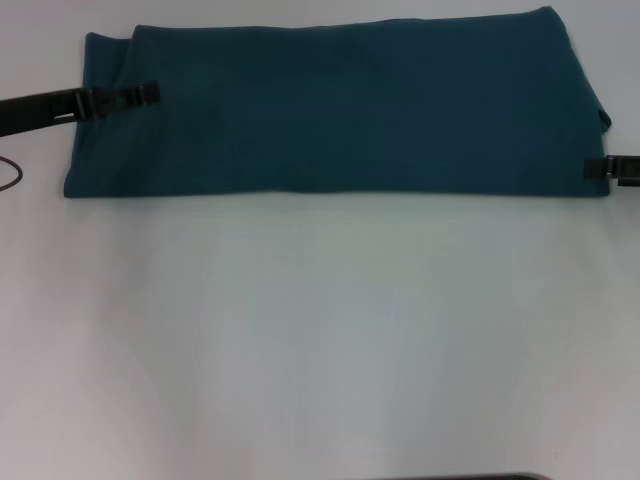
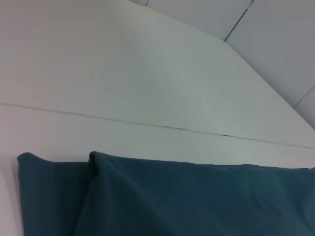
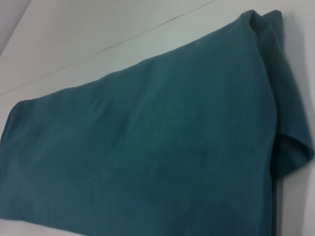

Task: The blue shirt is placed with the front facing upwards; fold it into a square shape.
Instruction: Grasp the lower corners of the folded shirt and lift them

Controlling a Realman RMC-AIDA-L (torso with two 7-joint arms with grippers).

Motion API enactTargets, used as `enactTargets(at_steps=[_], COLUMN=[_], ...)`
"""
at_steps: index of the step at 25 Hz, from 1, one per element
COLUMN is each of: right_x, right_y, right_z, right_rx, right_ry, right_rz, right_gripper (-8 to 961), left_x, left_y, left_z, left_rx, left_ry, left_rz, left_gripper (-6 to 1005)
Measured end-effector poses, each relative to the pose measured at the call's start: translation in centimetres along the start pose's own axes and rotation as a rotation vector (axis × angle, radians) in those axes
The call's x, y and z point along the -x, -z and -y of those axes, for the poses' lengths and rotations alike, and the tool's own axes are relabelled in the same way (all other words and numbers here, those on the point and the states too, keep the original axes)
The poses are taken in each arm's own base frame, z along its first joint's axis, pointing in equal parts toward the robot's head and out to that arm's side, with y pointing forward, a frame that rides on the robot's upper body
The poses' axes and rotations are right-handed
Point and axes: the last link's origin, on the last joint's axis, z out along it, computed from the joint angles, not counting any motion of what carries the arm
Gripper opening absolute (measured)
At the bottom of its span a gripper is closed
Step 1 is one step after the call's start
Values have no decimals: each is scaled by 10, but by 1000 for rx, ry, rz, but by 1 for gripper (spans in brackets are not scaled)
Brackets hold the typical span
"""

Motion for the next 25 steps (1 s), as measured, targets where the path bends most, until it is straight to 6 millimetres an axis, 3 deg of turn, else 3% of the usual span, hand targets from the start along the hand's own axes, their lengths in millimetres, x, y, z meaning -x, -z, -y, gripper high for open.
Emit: enactTargets(at_steps=[25], right_x=[5], right_y=[-21], right_z=[-7], right_rx=[-24], right_ry=[32], right_rz=[4], right_gripper=[762], left_x=[-2], left_y=[-1], left_z=[3], left_rx=[-18], left_ry=[-1], left_rz=[-8], left_gripper=[958])
